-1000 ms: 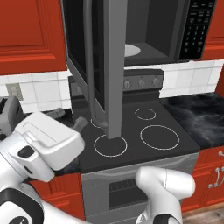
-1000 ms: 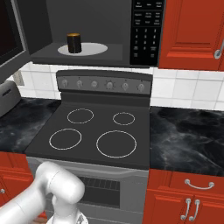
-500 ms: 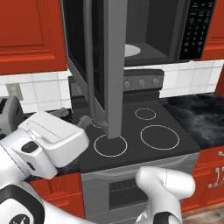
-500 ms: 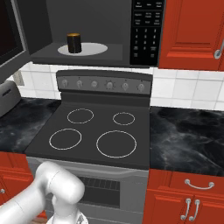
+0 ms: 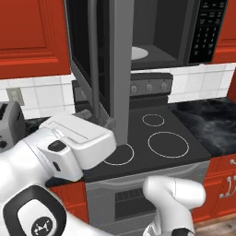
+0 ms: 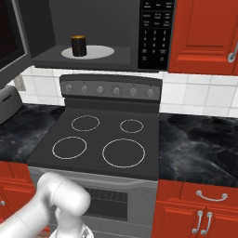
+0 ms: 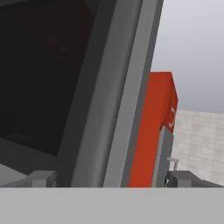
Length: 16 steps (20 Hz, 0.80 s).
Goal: Pick the mug from the counter and place it inside the microwave. Then close the microwave.
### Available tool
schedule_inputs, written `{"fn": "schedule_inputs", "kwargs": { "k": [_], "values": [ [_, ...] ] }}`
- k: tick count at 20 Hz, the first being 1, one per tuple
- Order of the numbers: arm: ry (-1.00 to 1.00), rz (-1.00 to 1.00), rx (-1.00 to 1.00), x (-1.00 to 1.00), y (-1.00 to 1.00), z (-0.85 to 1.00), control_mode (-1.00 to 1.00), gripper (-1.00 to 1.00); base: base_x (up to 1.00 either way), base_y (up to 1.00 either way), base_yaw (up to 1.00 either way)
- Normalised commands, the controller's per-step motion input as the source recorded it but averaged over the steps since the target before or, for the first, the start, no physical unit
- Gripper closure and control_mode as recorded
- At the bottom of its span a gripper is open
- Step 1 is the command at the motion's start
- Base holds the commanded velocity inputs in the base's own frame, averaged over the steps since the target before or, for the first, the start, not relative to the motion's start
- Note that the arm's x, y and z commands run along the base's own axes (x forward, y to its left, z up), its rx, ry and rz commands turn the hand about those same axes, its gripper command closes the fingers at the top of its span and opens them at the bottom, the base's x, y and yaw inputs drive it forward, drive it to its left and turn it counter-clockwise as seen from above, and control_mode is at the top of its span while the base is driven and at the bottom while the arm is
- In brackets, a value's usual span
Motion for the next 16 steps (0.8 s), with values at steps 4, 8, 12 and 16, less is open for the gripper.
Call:
{"fn": "schedule_inputs", "kwargs": {
  "k": [4,8,12,16],
  "values": [
    [0.0,0.0,0.0,0.0,-0.53,0.06,-1.0,-1.0,0.0,0.0,0.0],
    [0.0,0.0,0.0,0.0,-0.58,0.09,-1.0,-1.0,0.0,0.0,0.0],
    [0.0,0.0,0.0,0.07,-0.65,0.11,-1.0,-1.0,0.0,0.0,0.0],
    [0.02,0.0,0.0,0.13,-0.69,0.11,-1.0,-1.0,0.0,0.0,0.0]
  ]
}}
